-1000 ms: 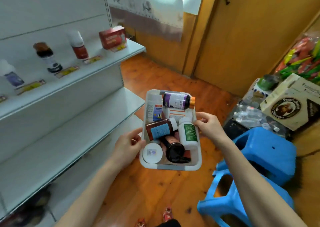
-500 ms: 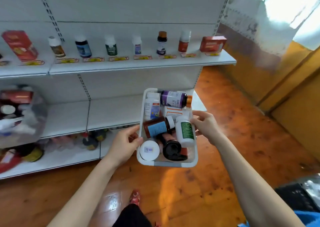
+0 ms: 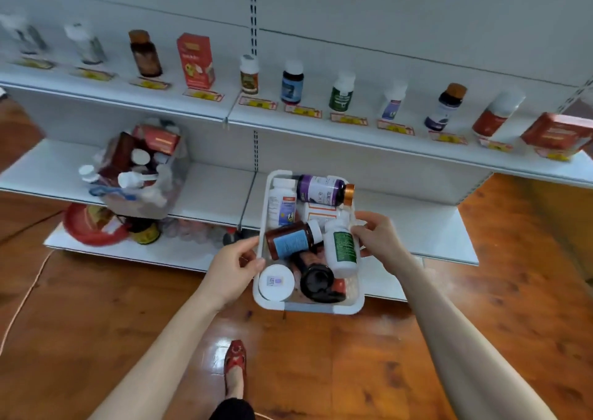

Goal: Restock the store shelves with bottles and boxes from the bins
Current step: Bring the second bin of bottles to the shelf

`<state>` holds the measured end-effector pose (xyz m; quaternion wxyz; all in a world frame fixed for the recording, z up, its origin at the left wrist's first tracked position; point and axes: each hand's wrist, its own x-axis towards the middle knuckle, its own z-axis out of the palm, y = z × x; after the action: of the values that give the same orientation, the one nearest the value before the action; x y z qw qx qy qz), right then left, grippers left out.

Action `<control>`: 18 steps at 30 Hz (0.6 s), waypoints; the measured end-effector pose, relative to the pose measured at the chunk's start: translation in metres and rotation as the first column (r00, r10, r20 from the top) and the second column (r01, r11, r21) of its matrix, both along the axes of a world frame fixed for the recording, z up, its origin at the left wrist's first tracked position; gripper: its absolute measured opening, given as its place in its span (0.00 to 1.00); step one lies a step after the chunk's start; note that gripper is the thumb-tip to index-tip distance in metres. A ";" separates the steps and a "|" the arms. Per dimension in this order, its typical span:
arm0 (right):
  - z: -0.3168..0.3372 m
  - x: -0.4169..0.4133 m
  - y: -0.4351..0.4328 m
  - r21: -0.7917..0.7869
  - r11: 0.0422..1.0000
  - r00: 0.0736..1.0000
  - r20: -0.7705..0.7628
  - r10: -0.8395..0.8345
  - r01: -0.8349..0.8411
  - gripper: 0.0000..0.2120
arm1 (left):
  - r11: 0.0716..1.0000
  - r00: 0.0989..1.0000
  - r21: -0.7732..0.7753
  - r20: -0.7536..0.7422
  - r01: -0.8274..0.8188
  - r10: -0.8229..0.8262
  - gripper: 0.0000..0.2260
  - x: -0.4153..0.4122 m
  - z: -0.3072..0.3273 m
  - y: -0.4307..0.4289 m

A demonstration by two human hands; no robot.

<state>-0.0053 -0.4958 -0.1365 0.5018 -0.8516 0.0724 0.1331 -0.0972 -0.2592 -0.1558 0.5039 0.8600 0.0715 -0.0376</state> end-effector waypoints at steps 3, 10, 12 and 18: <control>-0.017 0.032 0.039 0.008 1.000 0.999 -0.041 0.005 -0.004 0.13 | 1.000 0.999 0.001 -0.040 -0.001 0.001 0.20 0.029 -0.013 0.037; -0.057 0.083 0.106 0.012 0.999 0.992 -0.117 -0.045 0.046 0.15 | 1.000 0.986 0.001 -0.167 -0.013 0.013 0.20 0.096 -0.053 0.102; -0.069 0.096 0.115 -0.011 0.997 0.988 -0.131 -0.081 0.081 0.17 | 1.000 0.980 -0.003 -0.201 -0.014 0.013 0.20 0.113 -0.069 0.111; -0.116 0.132 0.128 -0.125 0.986 0.978 -0.165 -0.129 0.109 0.19 | 1.000 0.974 -0.011 -0.227 0.000 -0.003 0.18 0.161 -0.115 0.118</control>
<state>0.1272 -0.3676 -0.2527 0.4509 -0.8584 0.1740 0.1717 0.0638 -0.1413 -0.2708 0.4969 0.8474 0.1277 -0.1364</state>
